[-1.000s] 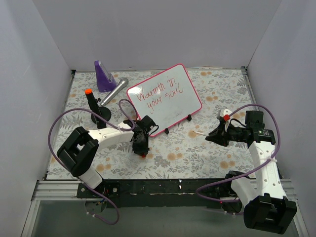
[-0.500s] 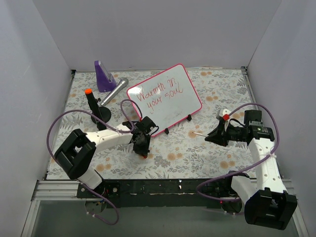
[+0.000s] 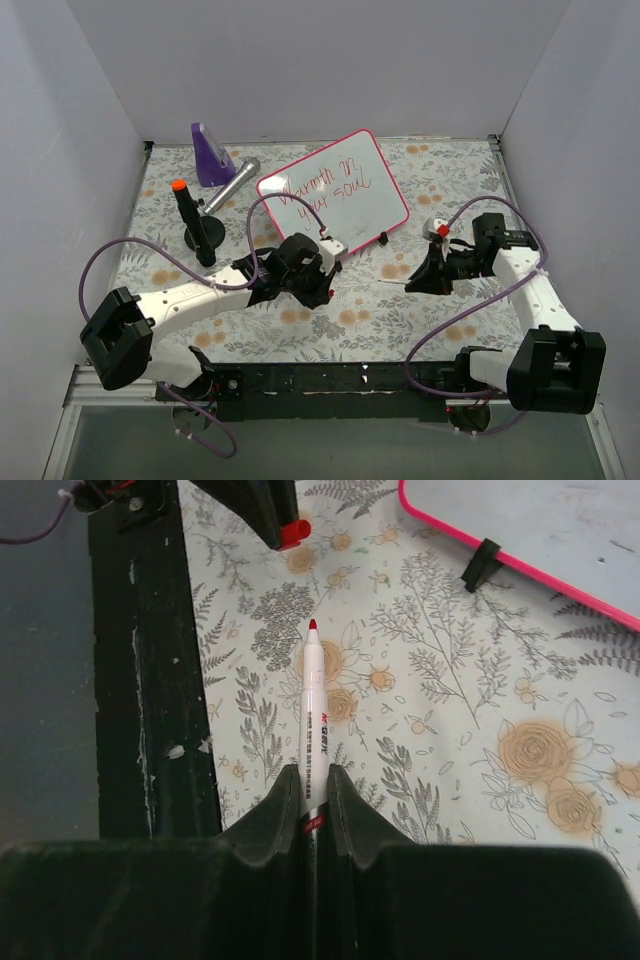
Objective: Write a sentence on the whiteboard
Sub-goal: Close the whiteboard marker at the center of the board.
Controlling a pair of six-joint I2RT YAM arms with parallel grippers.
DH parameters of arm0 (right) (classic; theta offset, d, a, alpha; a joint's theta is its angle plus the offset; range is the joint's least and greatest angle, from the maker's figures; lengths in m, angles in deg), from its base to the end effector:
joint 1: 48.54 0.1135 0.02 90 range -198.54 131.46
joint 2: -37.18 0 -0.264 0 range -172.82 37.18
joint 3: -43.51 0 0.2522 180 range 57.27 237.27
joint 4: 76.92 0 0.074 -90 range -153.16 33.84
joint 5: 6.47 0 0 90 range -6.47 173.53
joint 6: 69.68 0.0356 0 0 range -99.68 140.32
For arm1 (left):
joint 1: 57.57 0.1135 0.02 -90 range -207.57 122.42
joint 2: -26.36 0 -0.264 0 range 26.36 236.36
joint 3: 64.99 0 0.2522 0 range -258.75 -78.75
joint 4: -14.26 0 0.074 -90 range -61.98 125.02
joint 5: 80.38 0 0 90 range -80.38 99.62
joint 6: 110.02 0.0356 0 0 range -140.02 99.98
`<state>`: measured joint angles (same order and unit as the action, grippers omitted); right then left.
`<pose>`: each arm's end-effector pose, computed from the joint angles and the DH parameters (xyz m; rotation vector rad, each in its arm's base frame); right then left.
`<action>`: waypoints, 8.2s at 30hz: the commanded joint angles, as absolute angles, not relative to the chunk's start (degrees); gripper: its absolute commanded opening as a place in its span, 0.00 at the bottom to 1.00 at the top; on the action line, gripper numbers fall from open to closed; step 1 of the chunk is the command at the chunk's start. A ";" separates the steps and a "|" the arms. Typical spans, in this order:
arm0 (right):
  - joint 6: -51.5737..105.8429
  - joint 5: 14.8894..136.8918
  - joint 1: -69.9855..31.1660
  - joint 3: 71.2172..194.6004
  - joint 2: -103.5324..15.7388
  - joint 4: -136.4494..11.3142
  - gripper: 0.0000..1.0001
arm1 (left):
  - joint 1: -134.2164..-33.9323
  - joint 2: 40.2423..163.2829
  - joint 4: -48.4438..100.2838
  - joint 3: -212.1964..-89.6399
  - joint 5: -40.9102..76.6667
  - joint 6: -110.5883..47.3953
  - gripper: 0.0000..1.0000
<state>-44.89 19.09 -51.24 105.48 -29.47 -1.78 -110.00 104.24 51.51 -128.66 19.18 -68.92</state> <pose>0.1838 0.0235 0.2473 -1.2320 1.7947 1.0281 0.1642 -0.2232 0.2244 0.1624 2.7025 -0.8752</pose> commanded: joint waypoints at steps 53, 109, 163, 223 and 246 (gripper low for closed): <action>-32.68 30.71 -26.12 118.01 -51.23 -5.15 0.01 | -116.81 110.55 43.58 -131.48 24.91 -42.52 0.00; -31.27 31.15 -27.18 117.39 -51.59 -5.86 0.01 | -117.08 110.99 45.07 -132.45 23.24 -42.96 0.00; -40.24 19.64 -25.95 117.92 -65.74 0.12 0.01 | -119.54 115.49 38.66 -143.53 21.49 -46.91 0.21; -56.50 17.09 -23.93 116.51 -52.73 7.41 0.01 | -107.50 110.12 31.19 -127.70 61.29 -70.64 0.17; -57.99 13.13 -21.37 115.29 -55.81 8.73 0.01 | -108.99 117.42 7.71 -136.24 52.25 -82.95 0.00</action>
